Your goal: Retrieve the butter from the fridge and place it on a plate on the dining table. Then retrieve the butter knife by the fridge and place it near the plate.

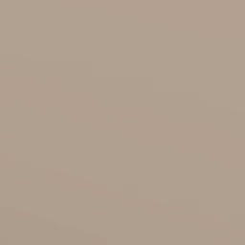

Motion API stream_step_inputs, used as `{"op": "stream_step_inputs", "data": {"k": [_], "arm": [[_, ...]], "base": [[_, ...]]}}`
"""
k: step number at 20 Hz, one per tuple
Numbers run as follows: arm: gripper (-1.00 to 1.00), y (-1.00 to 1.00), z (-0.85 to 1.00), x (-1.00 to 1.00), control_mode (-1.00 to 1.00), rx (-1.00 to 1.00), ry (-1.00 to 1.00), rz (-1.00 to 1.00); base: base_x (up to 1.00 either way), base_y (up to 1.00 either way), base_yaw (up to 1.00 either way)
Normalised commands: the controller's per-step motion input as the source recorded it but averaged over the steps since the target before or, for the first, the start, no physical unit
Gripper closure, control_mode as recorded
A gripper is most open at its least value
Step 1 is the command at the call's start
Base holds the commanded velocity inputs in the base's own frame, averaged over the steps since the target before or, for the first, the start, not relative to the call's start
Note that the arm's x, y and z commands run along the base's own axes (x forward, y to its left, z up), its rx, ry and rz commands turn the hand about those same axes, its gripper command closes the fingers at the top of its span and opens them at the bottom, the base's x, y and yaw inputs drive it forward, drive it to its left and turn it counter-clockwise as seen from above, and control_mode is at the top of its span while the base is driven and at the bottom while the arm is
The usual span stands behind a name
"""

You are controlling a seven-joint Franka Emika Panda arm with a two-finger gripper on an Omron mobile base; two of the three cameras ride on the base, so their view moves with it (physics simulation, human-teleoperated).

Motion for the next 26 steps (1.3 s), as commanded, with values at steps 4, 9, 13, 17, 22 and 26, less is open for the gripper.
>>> {"op": "stream_step_inputs", "data": {"k": [4, 9, 13, 17, 22, 26], "arm": [[1.0, 0.0, 0.0, 0.0, 1.0, 0.0, 0.0, 0.0], [1.0, 0.0, 0.0, 0.0, 1.0, 0.0, 0.0, 0.0], [1.0, 0.0, 0.0, 0.0, 1.0, 0.0, 0.0, 0.0], [1.0, 0.0, 0.0, 0.0, 1.0, 0.0, 0.0, 0.0], [1.0, -0.1, 0.0, 0.23, -1.0, 0.03, 0.01, 0.05], [1.0, -0.44, -0.01, 0.85, -1.0, 0.15, 0.01, 0.22]], "base": [[0.84, -0.09, 0.1], [0.76, -0.03, 0.08], [0.33, 0.0, 0.05], [0.0, 0.0, 0.0], [0.04, 0.0, 0.01], [0.0, 0.0, 0.0]]}}
